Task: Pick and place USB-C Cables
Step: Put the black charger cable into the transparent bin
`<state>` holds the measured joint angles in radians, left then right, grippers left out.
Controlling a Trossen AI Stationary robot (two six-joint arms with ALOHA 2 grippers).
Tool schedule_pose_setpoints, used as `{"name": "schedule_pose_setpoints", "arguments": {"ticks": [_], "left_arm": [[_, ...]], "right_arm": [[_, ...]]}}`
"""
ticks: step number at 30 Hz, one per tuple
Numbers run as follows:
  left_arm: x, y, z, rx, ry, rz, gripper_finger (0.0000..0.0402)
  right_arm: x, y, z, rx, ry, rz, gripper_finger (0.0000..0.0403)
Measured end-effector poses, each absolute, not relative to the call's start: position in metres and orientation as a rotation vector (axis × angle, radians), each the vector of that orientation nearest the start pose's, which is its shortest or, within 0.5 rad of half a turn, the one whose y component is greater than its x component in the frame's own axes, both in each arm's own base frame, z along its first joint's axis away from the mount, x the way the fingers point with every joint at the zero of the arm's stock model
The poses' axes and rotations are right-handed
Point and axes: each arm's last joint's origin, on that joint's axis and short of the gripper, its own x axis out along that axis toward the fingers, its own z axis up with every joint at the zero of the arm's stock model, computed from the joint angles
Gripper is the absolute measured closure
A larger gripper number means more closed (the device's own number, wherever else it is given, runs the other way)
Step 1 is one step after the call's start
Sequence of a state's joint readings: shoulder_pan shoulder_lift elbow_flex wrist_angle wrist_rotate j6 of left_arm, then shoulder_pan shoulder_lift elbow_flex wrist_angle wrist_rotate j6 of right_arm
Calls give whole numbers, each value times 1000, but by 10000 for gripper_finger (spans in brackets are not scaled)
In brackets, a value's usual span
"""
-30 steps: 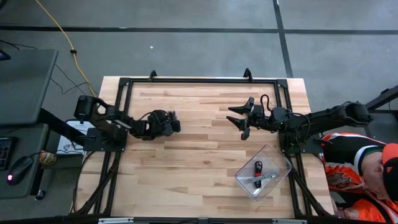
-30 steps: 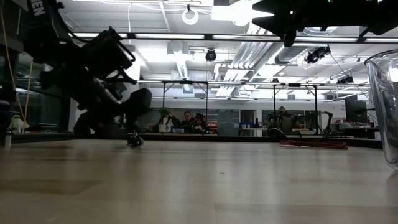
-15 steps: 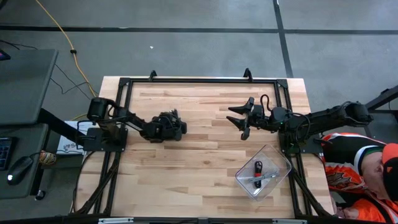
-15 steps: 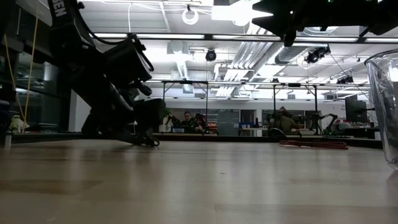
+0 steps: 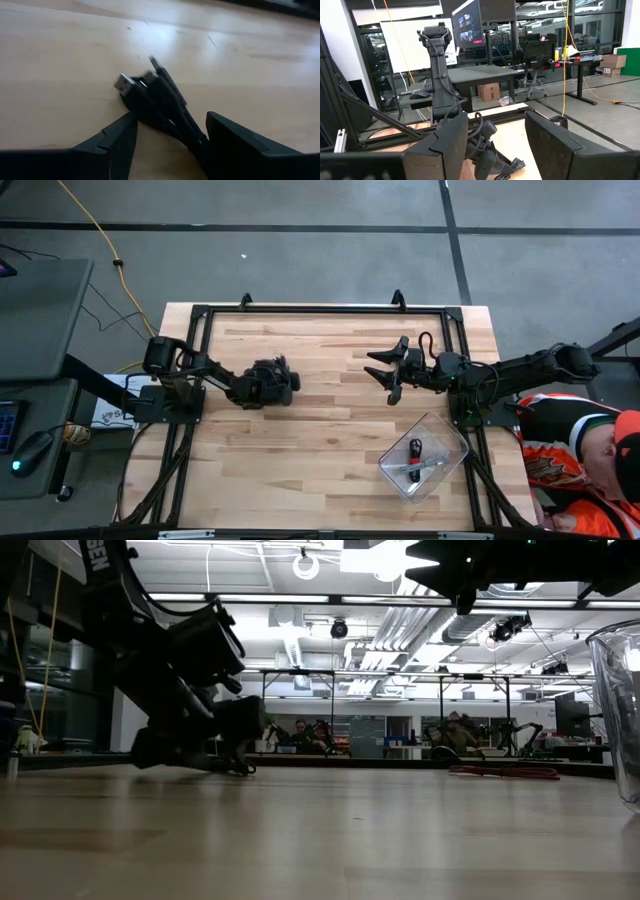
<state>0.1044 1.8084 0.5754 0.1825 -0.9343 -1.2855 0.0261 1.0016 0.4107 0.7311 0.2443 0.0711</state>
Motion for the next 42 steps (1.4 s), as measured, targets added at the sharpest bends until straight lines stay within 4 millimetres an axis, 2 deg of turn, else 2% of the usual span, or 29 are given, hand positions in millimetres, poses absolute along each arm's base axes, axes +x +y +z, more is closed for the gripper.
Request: {"name": "schedule_pose_setpoints", "arguments": {"ticks": [4, 8, 13, 24, 42], "left_arm": [[258, 51, 75, -654, 203, 1386, 193], [257, 54, 75, -647, 212, 1391, 220], [258, 54, 76, -649, 211, 1390, 275], [258, 54, 76, -540, 283, 1370, 392], [258, 54, 77, -424, 380, 1335, 401]], "right_arm": [[210, -2, 253, 90, -147, -213, 213], [210, -2, 253, 90, -147, -213, 213], [210, -2, 253, 90, -147, -213, 213], [210, -2, 253, 90, -147, -213, 213], [210, -2, 253, 90, -147, -213, 213]]}}
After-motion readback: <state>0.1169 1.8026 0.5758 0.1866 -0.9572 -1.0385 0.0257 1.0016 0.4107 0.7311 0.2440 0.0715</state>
